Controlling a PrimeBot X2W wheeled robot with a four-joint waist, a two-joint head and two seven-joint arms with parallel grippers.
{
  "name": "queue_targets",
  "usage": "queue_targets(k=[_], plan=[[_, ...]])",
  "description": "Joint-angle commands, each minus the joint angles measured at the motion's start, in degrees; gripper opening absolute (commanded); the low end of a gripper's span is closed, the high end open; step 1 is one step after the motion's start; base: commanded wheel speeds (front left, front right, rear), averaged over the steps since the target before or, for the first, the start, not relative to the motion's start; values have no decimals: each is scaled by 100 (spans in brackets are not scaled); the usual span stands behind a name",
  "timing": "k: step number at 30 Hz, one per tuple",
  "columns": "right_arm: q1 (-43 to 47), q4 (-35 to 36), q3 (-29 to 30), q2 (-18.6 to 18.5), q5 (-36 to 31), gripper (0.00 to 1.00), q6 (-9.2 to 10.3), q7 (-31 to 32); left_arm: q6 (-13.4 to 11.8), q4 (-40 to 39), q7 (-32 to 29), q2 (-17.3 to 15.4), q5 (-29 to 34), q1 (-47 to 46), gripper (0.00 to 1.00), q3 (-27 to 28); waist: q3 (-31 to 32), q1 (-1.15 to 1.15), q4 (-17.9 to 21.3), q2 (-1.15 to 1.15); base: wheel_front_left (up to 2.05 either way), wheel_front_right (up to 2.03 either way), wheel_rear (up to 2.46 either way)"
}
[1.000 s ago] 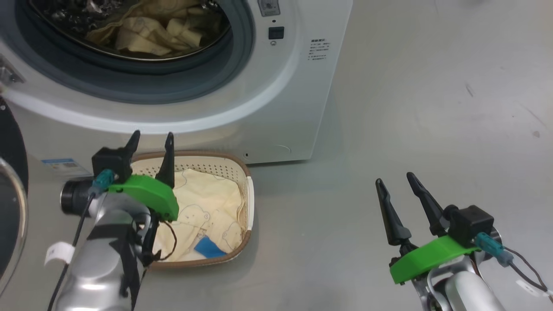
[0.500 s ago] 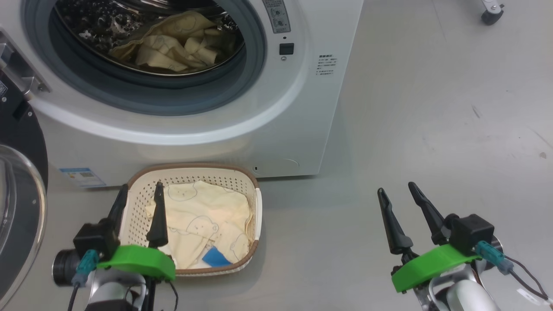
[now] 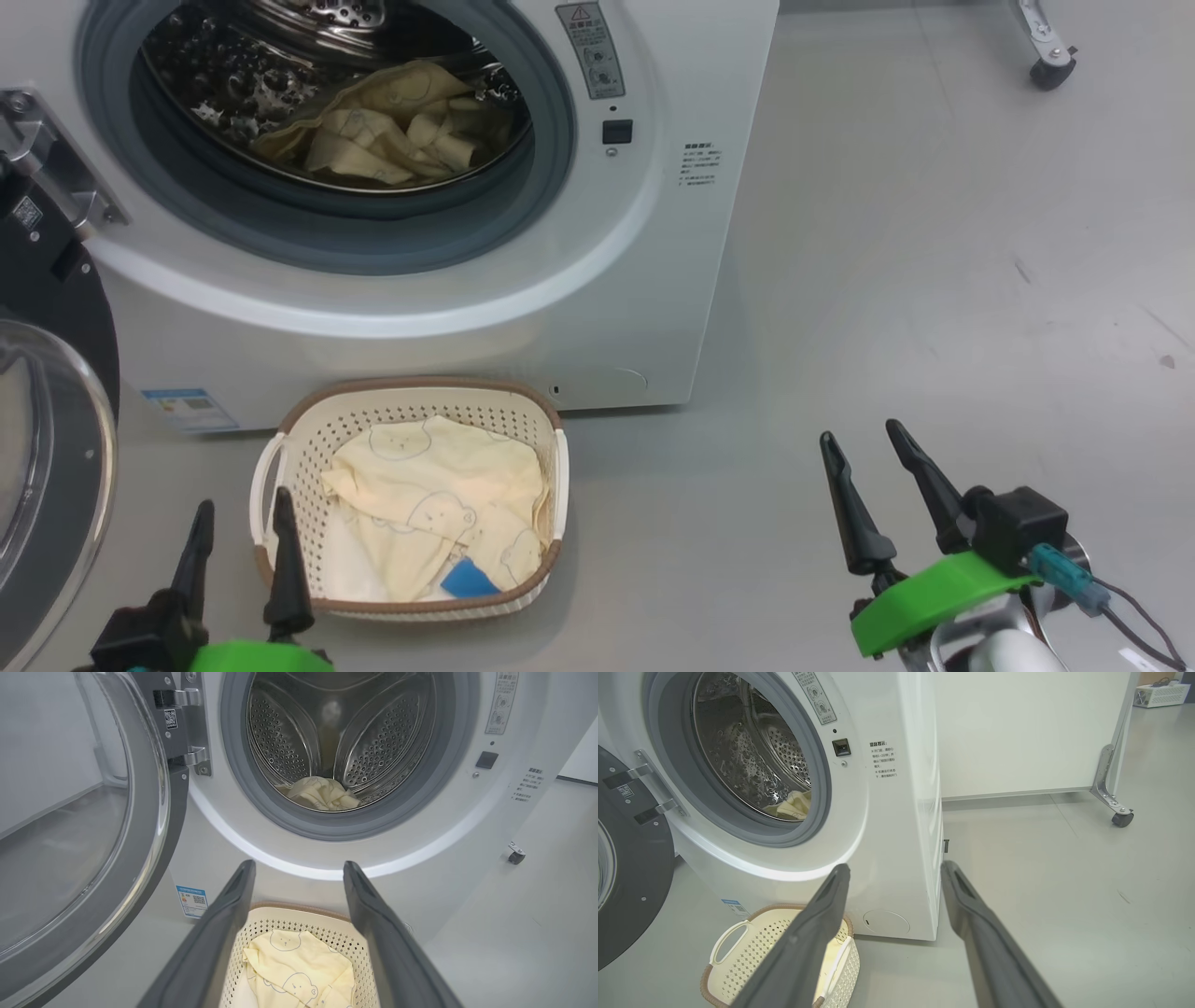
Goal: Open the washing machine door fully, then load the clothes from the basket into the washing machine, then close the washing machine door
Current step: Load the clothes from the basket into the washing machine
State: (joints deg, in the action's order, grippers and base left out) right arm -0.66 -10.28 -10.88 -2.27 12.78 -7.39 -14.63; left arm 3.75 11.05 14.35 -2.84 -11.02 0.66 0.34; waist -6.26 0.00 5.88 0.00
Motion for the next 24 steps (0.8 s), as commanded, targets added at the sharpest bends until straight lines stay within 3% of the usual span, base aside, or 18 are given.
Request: queue_targets(k=[1,24], plan=[[-61,170,-69,-61,-38,100,-10,-37,18,-278,64,-21,-8,-49,100,281,49,0,-5,0,0,0,0],[154,237,14,-61,-78,100,-10,-37,-183,-583,64,-4,-424,522,100,288,210,0,92,0,0,0,0]])
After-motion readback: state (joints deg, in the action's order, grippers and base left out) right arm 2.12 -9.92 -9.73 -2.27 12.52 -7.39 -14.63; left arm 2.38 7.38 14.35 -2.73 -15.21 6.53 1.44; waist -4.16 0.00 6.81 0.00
